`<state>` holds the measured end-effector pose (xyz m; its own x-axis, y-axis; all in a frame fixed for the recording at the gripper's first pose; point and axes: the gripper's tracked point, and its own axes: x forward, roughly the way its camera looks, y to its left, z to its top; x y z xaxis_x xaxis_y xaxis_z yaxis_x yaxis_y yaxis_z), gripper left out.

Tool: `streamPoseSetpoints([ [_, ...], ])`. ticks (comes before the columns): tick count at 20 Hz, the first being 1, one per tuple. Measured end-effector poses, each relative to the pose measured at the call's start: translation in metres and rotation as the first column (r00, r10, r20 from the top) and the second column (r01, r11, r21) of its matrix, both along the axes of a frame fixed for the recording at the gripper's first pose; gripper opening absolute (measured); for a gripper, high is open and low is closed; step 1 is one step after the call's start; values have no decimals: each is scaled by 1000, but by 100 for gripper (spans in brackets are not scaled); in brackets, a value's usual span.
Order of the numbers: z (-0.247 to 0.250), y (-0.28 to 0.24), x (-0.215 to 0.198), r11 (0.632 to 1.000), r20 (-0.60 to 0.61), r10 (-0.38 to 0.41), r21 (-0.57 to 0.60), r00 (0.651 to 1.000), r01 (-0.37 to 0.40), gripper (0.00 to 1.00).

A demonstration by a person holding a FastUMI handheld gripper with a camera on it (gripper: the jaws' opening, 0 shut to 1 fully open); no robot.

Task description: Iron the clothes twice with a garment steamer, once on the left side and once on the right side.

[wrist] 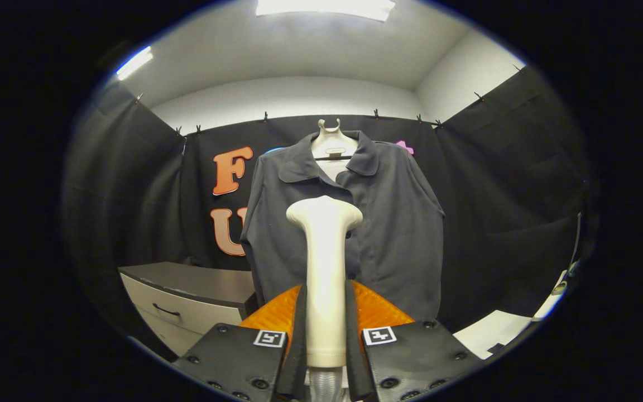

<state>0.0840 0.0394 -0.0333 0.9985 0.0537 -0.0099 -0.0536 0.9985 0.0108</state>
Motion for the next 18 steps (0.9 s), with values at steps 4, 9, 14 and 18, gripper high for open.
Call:
streamPoseSetpoints([
  [4,0,15,15,1000,13,16,-2,1000,-16,36],
  [9,-12,38,28,998,3,59,-11,998,-59,37],
  [14,-23,45,41,998,-13,67,-11,998,-68,37],
  [18,-30,45,53,998,-17,55,-19,998,-56,37],
])
